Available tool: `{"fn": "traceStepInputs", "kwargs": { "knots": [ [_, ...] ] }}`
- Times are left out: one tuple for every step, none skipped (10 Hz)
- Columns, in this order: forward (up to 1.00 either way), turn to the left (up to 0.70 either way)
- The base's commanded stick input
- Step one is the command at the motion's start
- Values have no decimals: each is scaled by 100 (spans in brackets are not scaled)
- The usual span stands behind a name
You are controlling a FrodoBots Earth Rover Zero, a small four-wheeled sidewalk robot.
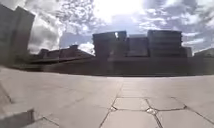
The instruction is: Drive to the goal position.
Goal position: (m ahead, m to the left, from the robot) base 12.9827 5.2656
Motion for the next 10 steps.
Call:
{"fn": "traceStepInputs", "kwargs": {
  "knots": [
    [98,39],
    [98,39],
    [98,39],
    [98,39],
    [98,39],
    [98,39],
    [98,39],
    [98,39],
    [98,39],
    [98,39]
  ]
}}
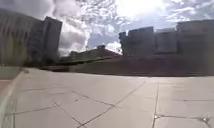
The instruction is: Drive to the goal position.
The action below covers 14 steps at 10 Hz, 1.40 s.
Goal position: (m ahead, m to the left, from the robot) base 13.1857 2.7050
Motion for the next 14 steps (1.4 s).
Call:
{"fn": "traceStepInputs", "kwargs": {
  "knots": [
    [97,1],
    [97,1],
    [97,1],
    [97,1],
    [98,1],
    [100,1],
    [100,1],
    [100,1],
    [100,1],
    [100,1],
    [100,1],
    [100,8],
    [100,21],
    [100,36]
  ]
}}
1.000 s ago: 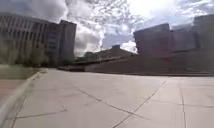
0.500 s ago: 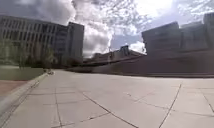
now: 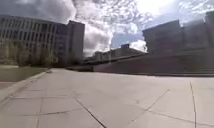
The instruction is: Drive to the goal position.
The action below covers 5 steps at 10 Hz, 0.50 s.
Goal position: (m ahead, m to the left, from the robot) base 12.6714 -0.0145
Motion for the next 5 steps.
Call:
{"fn": "traceStepInputs", "kwargs": {
  "knots": [
    [100,40],
    [100,41],
    [100,41],
    [100,41],
    [100,41]
  ]
}}
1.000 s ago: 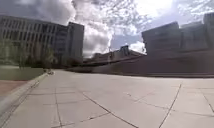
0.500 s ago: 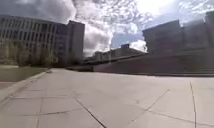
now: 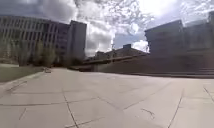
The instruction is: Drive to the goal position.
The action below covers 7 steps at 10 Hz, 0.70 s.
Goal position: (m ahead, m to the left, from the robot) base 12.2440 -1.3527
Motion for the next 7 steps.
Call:
{"fn": "traceStepInputs", "kwargs": {
  "knots": [
    [100,41],
    [100,41],
    [100,20],
    [99,1],
    [99,1],
    [99,1],
    [99,1]
  ]
}}
